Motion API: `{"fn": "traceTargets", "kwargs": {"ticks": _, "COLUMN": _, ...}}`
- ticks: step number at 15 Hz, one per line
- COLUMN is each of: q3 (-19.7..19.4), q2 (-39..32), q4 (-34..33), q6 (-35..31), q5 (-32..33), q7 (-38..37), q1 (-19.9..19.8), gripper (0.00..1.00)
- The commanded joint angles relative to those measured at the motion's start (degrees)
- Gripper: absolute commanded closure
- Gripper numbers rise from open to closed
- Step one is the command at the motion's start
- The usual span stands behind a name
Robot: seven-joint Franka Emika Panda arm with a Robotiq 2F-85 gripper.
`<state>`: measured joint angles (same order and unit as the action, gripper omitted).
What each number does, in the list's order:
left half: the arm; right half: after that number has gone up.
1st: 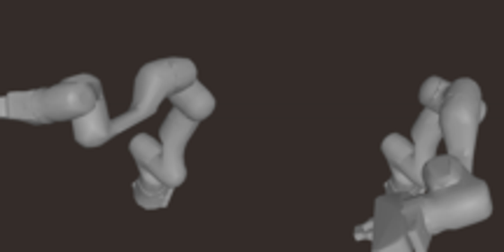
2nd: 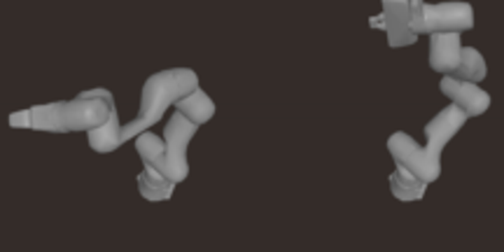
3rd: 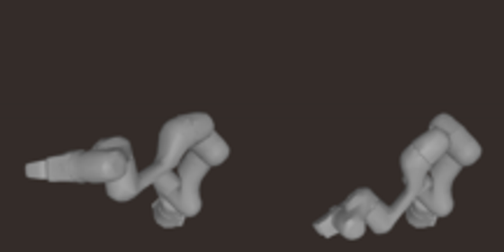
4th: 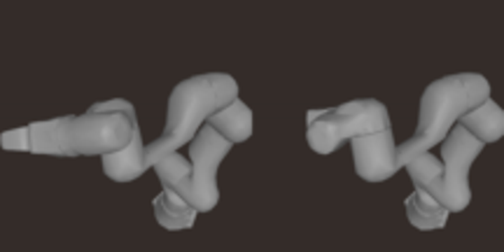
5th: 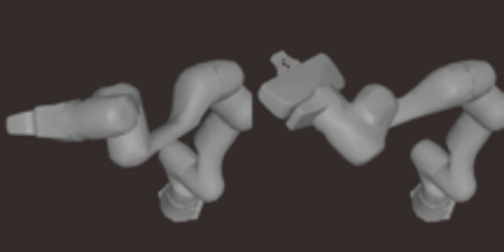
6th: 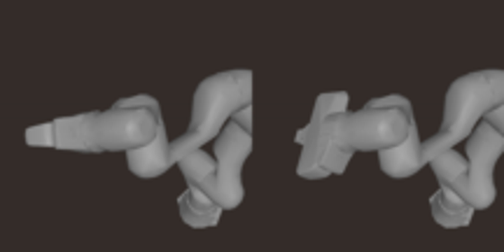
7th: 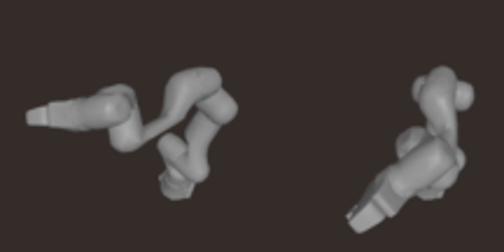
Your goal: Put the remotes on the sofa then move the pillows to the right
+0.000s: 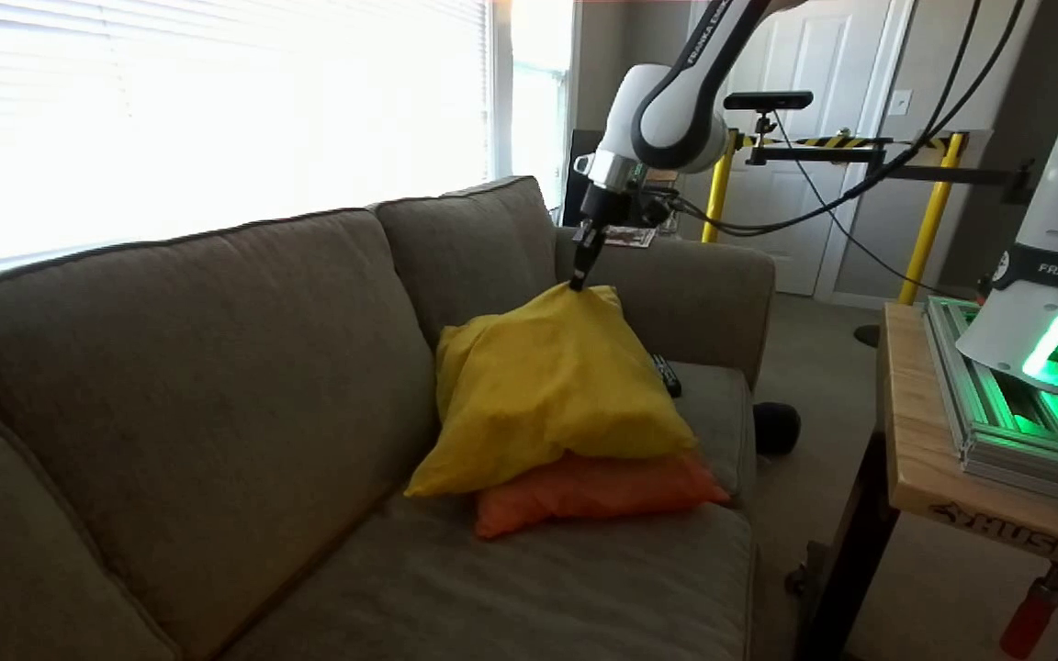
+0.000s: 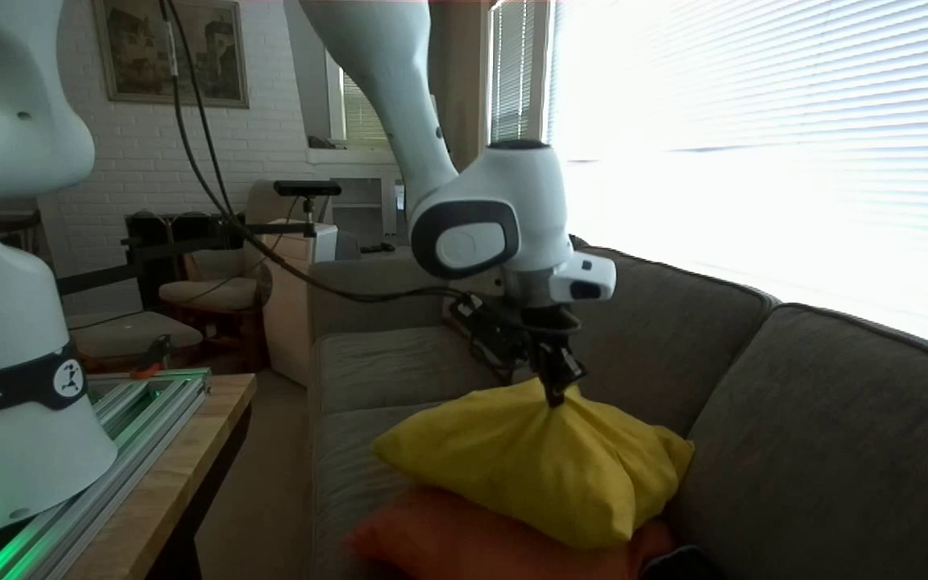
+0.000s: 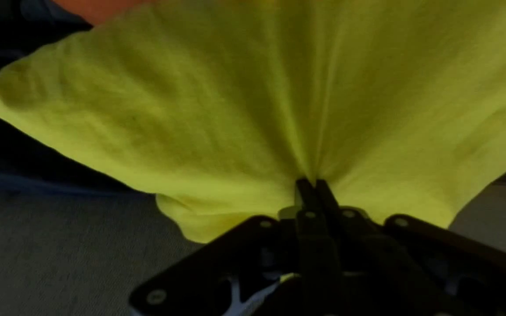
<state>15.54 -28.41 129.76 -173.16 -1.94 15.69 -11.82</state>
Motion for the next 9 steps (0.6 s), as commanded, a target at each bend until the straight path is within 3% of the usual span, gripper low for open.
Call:
{"fn": "traceTargets", "kwargs": {"ticks": 1, "q3": -0.25, "q2": 12.21, "q4": 7.14, "q6": -0.67, "q5": -1.46, "q7": -2.56, "q1": -0.46, "gripper": 1.0}}
{"fn": "traceTargets", "kwargs": {"ticks": 6, "q3": -11.09, "q2": 23.05, "q4": 12.38, "q6": 0.29, "q5": 2.02, "q7": -8.31, "q1": 4.69, "gripper": 1.0}}
{"fn": "traceTargets", "kwargs": {"ticks": 9, "q3": -19.25, "q2": 27.61, "q4": 15.59, "q6": 0.26, "q5": 9.44, "q7": -15.39, "q1": 5.84, "gripper": 1.0}}
